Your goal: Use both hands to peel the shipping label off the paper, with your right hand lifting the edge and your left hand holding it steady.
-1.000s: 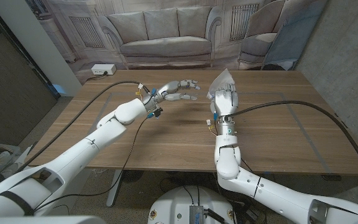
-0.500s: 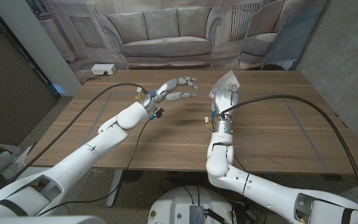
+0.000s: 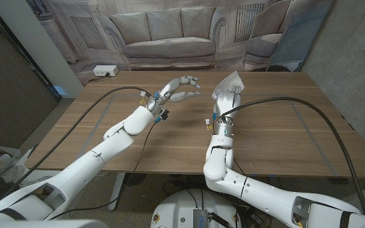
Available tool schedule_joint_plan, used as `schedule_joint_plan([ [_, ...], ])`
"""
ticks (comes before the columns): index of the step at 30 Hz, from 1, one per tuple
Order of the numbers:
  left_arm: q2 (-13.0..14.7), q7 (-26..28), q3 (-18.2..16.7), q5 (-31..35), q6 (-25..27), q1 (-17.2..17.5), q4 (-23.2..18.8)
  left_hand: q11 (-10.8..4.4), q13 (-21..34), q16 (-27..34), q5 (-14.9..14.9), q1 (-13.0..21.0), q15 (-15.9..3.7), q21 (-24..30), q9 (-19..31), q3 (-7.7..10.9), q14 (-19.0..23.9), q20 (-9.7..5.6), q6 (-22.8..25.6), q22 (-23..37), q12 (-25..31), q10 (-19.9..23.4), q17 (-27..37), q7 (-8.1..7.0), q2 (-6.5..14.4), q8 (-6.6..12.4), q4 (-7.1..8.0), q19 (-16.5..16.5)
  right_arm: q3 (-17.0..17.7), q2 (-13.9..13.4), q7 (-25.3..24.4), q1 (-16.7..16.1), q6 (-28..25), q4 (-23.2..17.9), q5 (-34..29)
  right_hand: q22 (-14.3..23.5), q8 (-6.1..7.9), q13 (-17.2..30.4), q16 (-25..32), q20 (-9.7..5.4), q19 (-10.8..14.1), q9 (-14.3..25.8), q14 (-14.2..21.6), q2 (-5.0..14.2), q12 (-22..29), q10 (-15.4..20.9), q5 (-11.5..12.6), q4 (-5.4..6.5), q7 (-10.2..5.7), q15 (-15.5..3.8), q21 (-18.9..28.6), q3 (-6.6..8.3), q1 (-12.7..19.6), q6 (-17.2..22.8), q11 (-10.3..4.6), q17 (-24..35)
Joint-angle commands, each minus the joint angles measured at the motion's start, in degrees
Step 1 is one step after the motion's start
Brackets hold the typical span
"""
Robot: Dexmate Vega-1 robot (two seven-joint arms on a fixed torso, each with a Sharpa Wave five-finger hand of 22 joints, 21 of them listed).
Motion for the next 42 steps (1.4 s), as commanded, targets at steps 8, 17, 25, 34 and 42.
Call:
schedule_joint_plan([
  [8,-0.7,-1.2,2.1,0.2,1.2,-1.8,0.4,0.52,0.5,-0.3,-0.6,0.2,-0.62,0.4,0.2,-0.13,-0.7,0.06,-1.7,0.4,0.2,-1.0,0.8,-0.03,-0.7,0.16,0.56,-0.6,-1.0,2.6,5.9,0.2,-0.6,0.8,-8.4,0.3,0.61,0.2,-0.2,-0.17,-0.4,0.3,-0.3,-0.34,0.3,0.8,0.5,-0.07,0.90,-9.71,0.0,0.12,-0.3,0.5,0.09,0.0],
  [17,-0.1,-2.3,2.1,-0.8,1.1,-1.8,-0.1,2.05,1.0,-1.3,-0.6,-2.2,0.59,0.7,0.5,-2.60,-2.3,0.55,-4.9,0.6,-0.3,-3.8,1.6,0.00,-4.2,-0.40,1.31,-1.8,0.2,3.3,7.2,0.5,-0.3,2.0,-8.4,0.3,0.64,0.3,-0.2,-0.15,-0.6,0.3,-0.4,-0.33,0.3,1.0,0.5,-0.06,1.08,-9.66,0.1,0.20,-0.4,0.5,0.03,0.0],
  [25,-1.2,0.0,2.3,0.9,0.9,-1.9,0.9,1.23,1.5,-0.8,0.3,-0.4,-0.08,1.9,1.1,-2.06,-0.6,0.50,-0.3,0.8,1.2,-1.5,2.7,0.60,-2.9,2.28,1.11,-0.7,-0.6,3.0,5.7,0.8,0.2,2.0,-7.8,0.3,0.67,0.3,-0.2,-0.16,-0.7,0.3,-0.5,-0.35,0.3,1.0,0.6,-0.07,0.99,-9.62,0.2,0.29,-0.4,0.4,0.29,0.0],
  [34,-2.3,0.9,2.3,0.8,0.2,-2.4,2.5,0.58,1.8,-0.7,0.3,1.2,-0.83,2.6,0.7,-1.56,0.4,0.30,1.7,0.8,1.9,-0.6,3.3,0.65,-2.2,3.25,0.76,-0.2,-1.2,2.5,4.4,0.9,0.8,1.4,-7.3,0.3,0.69,0.3,-0.2,-0.17,-0.8,0.3,-0.5,-0.35,0.3,1.1,0.6,-0.08,0.89,-9.65,0.4,0.36,-0.4,0.4,0.17,0.0],
  [42,-2.9,-0.5,2.5,-0.5,-0.2,-3.4,4.0,0.43,2.0,-0.7,0.2,1.8,-0.89,3.1,0.2,-1.29,0.8,0.28,3.0,0.8,2.3,-0.1,3.7,0.74,-1.6,3.62,0.84,0.0,-1.4,2.9,3.1,1.3,1.3,2.2,-6.6,0.3,0.69,0.3,-0.2,-0.15,-0.8,0.3,-0.6,-0.35,0.2,1.1,0.6,-0.09,1.03,-9.67,0.5,0.43,-0.4,0.4,0.09,0.0],
])
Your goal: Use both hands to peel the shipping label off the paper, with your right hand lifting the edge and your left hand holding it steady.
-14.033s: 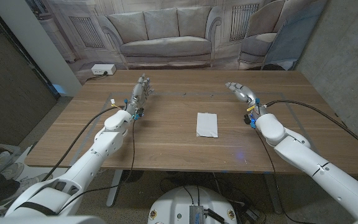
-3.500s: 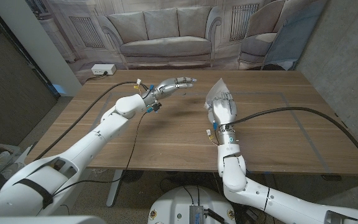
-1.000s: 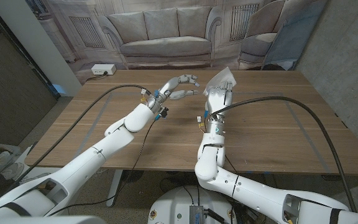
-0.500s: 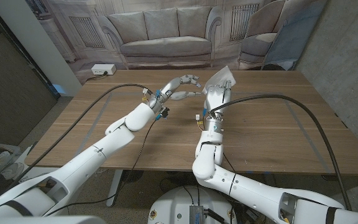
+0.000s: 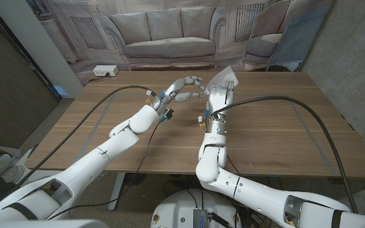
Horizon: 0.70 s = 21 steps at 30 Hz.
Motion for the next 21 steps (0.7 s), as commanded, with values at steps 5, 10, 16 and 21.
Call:
schedule_joint_plan([
  [5,-1.3,-1.3,0.3,-1.9,-1.0,-1.3,2.7,-0.16,0.2,0.1,0.0,0.5,-1.31,0.7,-0.6,0.52,0.7,0.01,0.9,0.3,0.7,0.7,0.5,-0.39,0.7,0.28,0.12,0.1,-0.6,0.2,-1.7,1.0,1.1,1.0,1.5,0.3,0.30,0.3,0.0,-0.07,0.0,0.0,-0.4,-0.06,0.2,0.3,0.4,-0.09,0.44,-9.86,0.5,0.46,-0.1,0.4,-0.18,0.0],
  [10,-1.3,-3.5,1.2,-2.0,-1.6,-2.6,3.9,0.28,0.4,-0.4,-0.3,-0.5,-0.95,0.9,-1.2,-0.42,0.2,0.04,-0.9,0.3,0.7,-0.1,0.8,-0.60,-0.6,-0.71,0.52,-0.4,-0.5,0.5,-2.0,1.6,1.5,1.7,2.3,0.3,0.31,0.3,0.1,-0.08,0.0,0.0,-0.3,-0.03,0.2,0.3,0.4,-0.08,0.41,-9.88,0.6,0.51,-0.2,0.4,-0.19,0.0],
  [16,-1.3,-3.5,1.4,-1.3,-0.9,-2.7,3.3,0.82,0.5,-1.0,-0.2,-1.8,-0.36,0.9,-1.4,-1.50,-0.6,0.31,-1.9,0.3,0.5,-1.3,1.0,-0.62,-1.9,-1.09,0.95,-1.2,-0.5,0.3,-2.3,1.9,1.7,1.6,3.1,0.3,0.33,0.3,0.1,-0.10,-0.1,0.0,-0.3,-0.07,0.2,0.4,0.4,-0.07,0.52,-9.86,0.7,0.54,-0.2,0.4,-0.26,0.0],
  [21,-2.1,-1.8,0.8,-1.6,-2.2,-2.0,3.6,-1.24,0.8,-0.9,0.1,1.0,-1.41,2.1,-3.3,-0.06,1.3,0.31,6.5,0.3,2.2,1.4,1.7,-0.60,0.5,1.06,0.50,-0.8,-0.7,0.2,-2.7,2.1,1.7,1.7,3.6,0.2,0.35,0.3,0.1,-0.12,-0.1,0.0,-0.3,-0.06,0.1,0.4,0.4,-0.10,0.44,-9.89,0.8,0.59,-0.2,0.4,-0.27,0.0],
])
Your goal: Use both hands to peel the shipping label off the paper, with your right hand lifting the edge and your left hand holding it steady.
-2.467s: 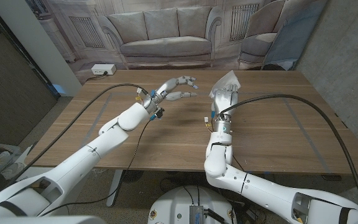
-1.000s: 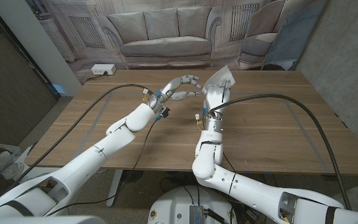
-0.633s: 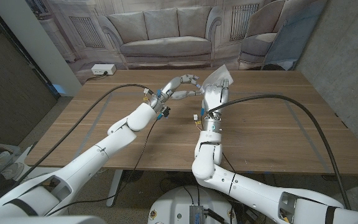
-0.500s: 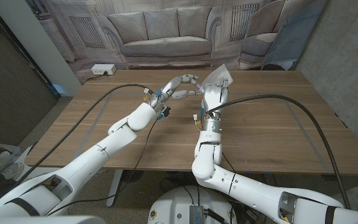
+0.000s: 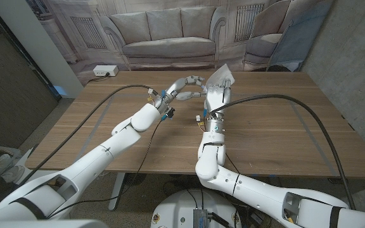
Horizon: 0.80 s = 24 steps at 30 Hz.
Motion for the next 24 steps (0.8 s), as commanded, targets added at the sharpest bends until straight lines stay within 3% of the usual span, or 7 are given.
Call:
schedule_joint_plan([
  [1,-0.8,0.1,0.0,-0.3,-1.2,-0.2,0.6,-1.97,0.3,-0.3,0.0,2.6,-1.47,1.4,-1.7,1.50,1.7,-0.19,7.1,0.3,1.6,2.9,0.7,0.68,2.0,1.65,-0.40,0.4,-0.2,-0.2,-1.0,0.6,0.6,0.2,1.5,0.2,0.46,0.2,0.1,-0.13,-0.1,0.1,-0.3,0.00,0.1,0.1,0.3,0.08,0.29,-9.87,0.3,0.42,-0.1,0.4,-0.26,0.0],
  [7,-1.4,3.3,-0.8,0.8,-0.8,1.1,-0.1,-3.52,-0.3,-0.4,-0.6,4.8,-2.52,2.6,-3.8,3.07,3.6,-0.37,12.4,0.3,2.8,5.6,0.8,2.09,3.6,1.64,-0.87,1.1,-0.5,-0.3,-1.4,0.8,0.5,0.2,1.9,0.2,0.50,0.2,0.1,-0.10,-0.2,0.1,-0.3,0.01,0.1,0.2,0.3,0.06,0.25,-9.89,0.3,0.48,-0.1,0.5,-0.27,0.0],
  [8,-0.9,0.5,-0.5,-1.1,-0.8,0.4,0.1,-3.83,-0.3,-0.3,-0.7,5.1,-2.75,2.8,-4.1,3.28,4.1,-0.42,12.5,0.3,2.9,5.8,0.8,2.09,3.8,1.44,-0.93,1.4,-0.7,-0.6,-1.2,0.9,0.7,0.0,1.9,0.2,0.52,0.2,0.1,-0.09,-0.2,0.0,-0.3,0.01,0.1,0.2,0.3,0.07,0.22,-9.89,0.4,0.49,-0.1,0.6,-0.28,0.0],
  [10,-1.4,4.6,-1.1,1.4,-0.7,1.8,-0.7,-3.96,-0.4,-0.3,-0.9,5.3,-2.77,3.0,-4.3,3.54,4.3,-0.31,12.7,0.3,3.0,6.1,0.8,2.05,4.1,1.21,-0.94,1.5,-0.8,-0.7,-1.2,0.9,0.8,-0.1,2.0,0.2,0.48,0.2,0.1,-0.10,-0.2,0.0,-0.3,0.00,0.1,0.2,0.3,0.07,0.21,-9.88,0.4,0.50,-0.2,0.5,-0.30,0.0],
  [12,-0.9,1.7,-1.0,-1.3,0.2,1.6,-1.1,-3.98,-0.4,-0.3,-1.0,5.6,-3.02,3.3,-4.5,3.77,4.9,-0.43,12.4,0.3,3.1,6.3,0.8,2.00,4.4,0.79,-0.96,1.9,-1.0,-0.7,-0.9,1.1,0.8,-0.1,2.0,0.2,0.50,0.2,0.1,-0.09,-0.3,0.0,-0.3,-0.01,0.1,0.2,0.3,0.06,0.14,-9.89,0.4,0.52,-0.2,0.5,-0.32,0.0],
  [17,-1.0,2.9,-1.3,-0.6,-0.7,2.0,-1.2,-2.77,-0.4,-1.1,-1.7,3.1,-2.84,3.9,-5.1,2.65,4.7,-0.46,9.7,0.3,3.0,5.2,0.7,3.61,3.2,-1.63,0.25,1.5,-1.1,-0.8,-1.3,1.1,1.1,-0.5,2.4,0.2,0.50,0.2,0.1,-0.06,-0.3,0.0,-0.3,-0.01,0.1,0.2,0.3,0.09,0.15,-9.88,0.5,0.54,-0.2,0.5,-0.34,0.1],
  [24,-0.4,1.3,-1.1,-1.2,0.5,1.5,-1.7,-0.16,-0.2,-2.5,-1.1,-0.7,-1.11,4.2,-4.2,0.31,3.2,-0.13,4.7,0.3,2.5,2.5,0.9,4.32,0.3,-4.27,1.53,-0.4,-0.8,-1.2,-2.3,1.0,1.9,-1.0,3.0,0.2,0.54,0.2,0.2,-0.03,-0.3,0.0,-0.2,0.00,0.1,0.2,0.3,0.08,0.28,-9.94,0.6,0.61,-0.2,0.6,-0.38,0.1],
])
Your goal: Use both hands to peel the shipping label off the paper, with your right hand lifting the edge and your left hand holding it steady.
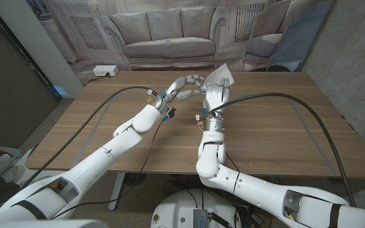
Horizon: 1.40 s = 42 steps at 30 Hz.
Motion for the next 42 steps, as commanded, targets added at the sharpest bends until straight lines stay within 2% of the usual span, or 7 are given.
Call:
schedule_joint_plan([
  [1,-0.2,0.9,-0.3,0.3,0.2,0.5,-0.5,1.49,0.2,-0.5,0.6,-2.3,-1.20,0.4,0.9,-1.07,-1.0,0.29,-2.6,0.4,-0.2,-1.1,0.4,0.50,-0.6,-1.12,0.41,-1.5,0.2,-0.3,-1.5,0.0,0.8,-0.6,0.9,0.2,0.42,0.1,0.2,-0.05,-0.4,0.3,-0.2,0.07,0.1,0.2,0.3,0.06,0.17,-9.94,0.3,0.61,-0.2,0.5,-0.50,0.1],
  [20,-1.1,1.0,-0.3,-0.1,-1.1,-0.1,0.7,-0.07,0.4,-0.3,1.1,0.3,-2.70,2.3,1.1,0.92,1.1,-0.12,1.0,0.5,1.1,1.1,1.0,0.12,2.3,-0.58,-0.32,0.0,-0.6,-0.8,-0.9,0.2,0.5,0.0,0.8,0.2,0.45,0.2,0.2,-0.04,-0.4,0.3,-0.2,0.07,0.1,0.2,0.4,-0.03,0.06,-10.02,0.5,0.78,-0.1,0.4,-0.52,0.1],
  [26,-0.6,-0.6,0.1,-0.3,0.5,-0.6,0.1,-0.99,0.3,-0.3,0.4,4.5,-3.10,3.5,1.0,3.83,2.4,0.25,4.2,0.2,1.8,2.3,1.4,-0.05,5.8,-0.02,-1.85,0.7,0.5,-0.6,-3.1,-0.4,1.4,-0.2,2.1,0.2,0.42,0.2,0.2,0.02,-0.5,0.2,-0.2,0.03,0.1,0.1,0.4,-0.04,0.08,-9.99,0.6,0.82,-0.1,0.4,-0.52,0.1],
  [31,-0.1,0.8,0.3,2.4,3.2,-0.4,-1.5,-0.74,0.3,-1.0,-0.3,3.8,-2.96,3.7,0.7,3.24,1.9,-0.12,2.7,0.0,1.8,1.9,1.3,0.84,4.3,-1.16,-1.85,0.3,1.2,-0.7,-4.7,-0.7,2.2,-0.8,2.8,0.2,0.46,0.2,0.2,0.00,-0.5,0.3,-0.1,0.06,0.1,0.1,0.5,-0.01,0.01,-9.98,0.6,0.85,-0.1,0.4,-0.55,0.1],
  [36,-2.1,3.8,0.0,2.3,0.0,-0.4,1.2,-0.53,0.3,-1.3,-0.4,3.9,-2.86,4.1,0.4,3.37,1.8,0.02,2.5,0.0,1.7,1.4,1.3,1.15,4.2,-1.77,-1.90,0.2,1.6,-1.0,-6.1,-0.9,2.9,-1.0,3.3,0.2,0.50,0.2,0.2,-0.01,-0.5,0.4,0.0,0.14,0.0,0.1,0.5,0.03,0.02,-10.00,0.7,0.91,-0.2,0.4,-0.55,0.1],
  [39,-1.4,4.1,0.2,4.2,1.2,-0.6,0.3,-3.12,0.1,-1.1,-0.2,7.2,-4.25,5.5,1.2,6.36,4.0,-0.23,11.1,-0.6,3.3,5.4,1.6,1.07,7.9,0.97,-2.56,1.0,1.8,-1.0,-6.7,-1.0,3.2,-1.1,3.6,0.1,0.54,0.3,0.3,-0.01,-0.5,0.4,0.0,0.18,0.1,0.2,0.5,0.06,0.03,-10.00,0.7,0.94,-0.2,0.4,-0.50,0.1],
  [42,-1.5,4.1,0.3,4.1,1.4,-0.6,0.3,-2.82,0.1,-1.1,-0.1,8.1,-4.73,6.0,1.7,7.36,4.4,-0.53,10.6,-0.8,3.3,5.2,1.7,1.62,9.2,0.89,-2.69,1.5,2.0,-1.2,-7.1,-1.1,3.5,-1.1,3.9,0.1,0.52,0.3,0.3,-0.05,-0.5,0.4,0.2,0.20,0.1,0.2,0.5,0.07,0.17,-10.01,0.8,0.97,-0.2,0.3,-0.54,0.1],
])
